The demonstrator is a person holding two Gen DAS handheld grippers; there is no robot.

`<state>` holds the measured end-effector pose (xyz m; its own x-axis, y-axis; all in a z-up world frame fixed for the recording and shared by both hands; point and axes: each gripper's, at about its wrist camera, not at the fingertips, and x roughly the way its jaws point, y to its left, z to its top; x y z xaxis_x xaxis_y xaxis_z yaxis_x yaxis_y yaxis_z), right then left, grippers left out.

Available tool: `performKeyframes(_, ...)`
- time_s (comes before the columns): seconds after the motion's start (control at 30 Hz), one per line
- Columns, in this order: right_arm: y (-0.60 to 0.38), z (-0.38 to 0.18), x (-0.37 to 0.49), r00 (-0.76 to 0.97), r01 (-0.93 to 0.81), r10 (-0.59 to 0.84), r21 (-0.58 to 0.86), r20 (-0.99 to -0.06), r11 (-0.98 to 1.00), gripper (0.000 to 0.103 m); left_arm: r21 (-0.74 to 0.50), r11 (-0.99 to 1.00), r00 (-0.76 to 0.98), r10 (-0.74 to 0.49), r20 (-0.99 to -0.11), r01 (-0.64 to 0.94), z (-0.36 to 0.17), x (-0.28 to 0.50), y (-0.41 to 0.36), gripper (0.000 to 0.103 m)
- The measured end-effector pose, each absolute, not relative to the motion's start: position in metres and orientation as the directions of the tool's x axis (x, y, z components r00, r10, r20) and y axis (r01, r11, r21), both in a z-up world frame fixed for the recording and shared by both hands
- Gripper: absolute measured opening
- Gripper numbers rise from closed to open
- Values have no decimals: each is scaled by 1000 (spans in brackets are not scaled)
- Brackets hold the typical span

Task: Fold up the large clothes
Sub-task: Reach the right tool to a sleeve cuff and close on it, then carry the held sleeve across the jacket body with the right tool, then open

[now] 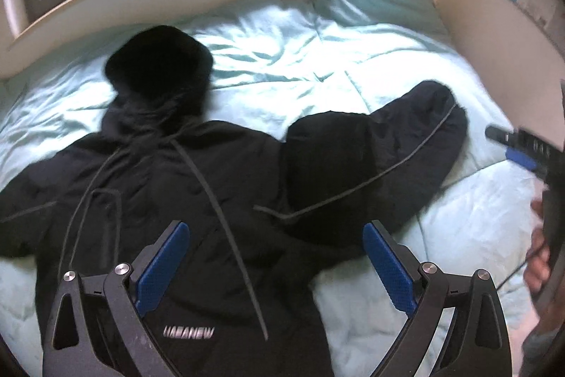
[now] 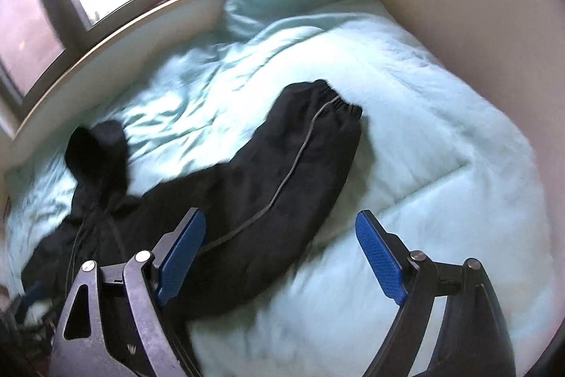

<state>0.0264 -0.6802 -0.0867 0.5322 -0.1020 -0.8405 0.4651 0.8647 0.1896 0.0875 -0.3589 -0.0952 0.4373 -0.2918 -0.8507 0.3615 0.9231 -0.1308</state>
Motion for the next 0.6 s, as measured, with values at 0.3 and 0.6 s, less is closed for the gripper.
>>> performKeyframes(0.3, -766, -158, 101, 484, 556, -77, 239, -872, 796, 84, -173, 914, 318, -297, -900, 366, -174, 160, -405, 97)
performKeyframes(0.6, -748, -139, 99, 556, 421, -31, 249, -830, 872, 16, -228, 883, 229, -342, -911, 410, -224, 182, -418, 78)
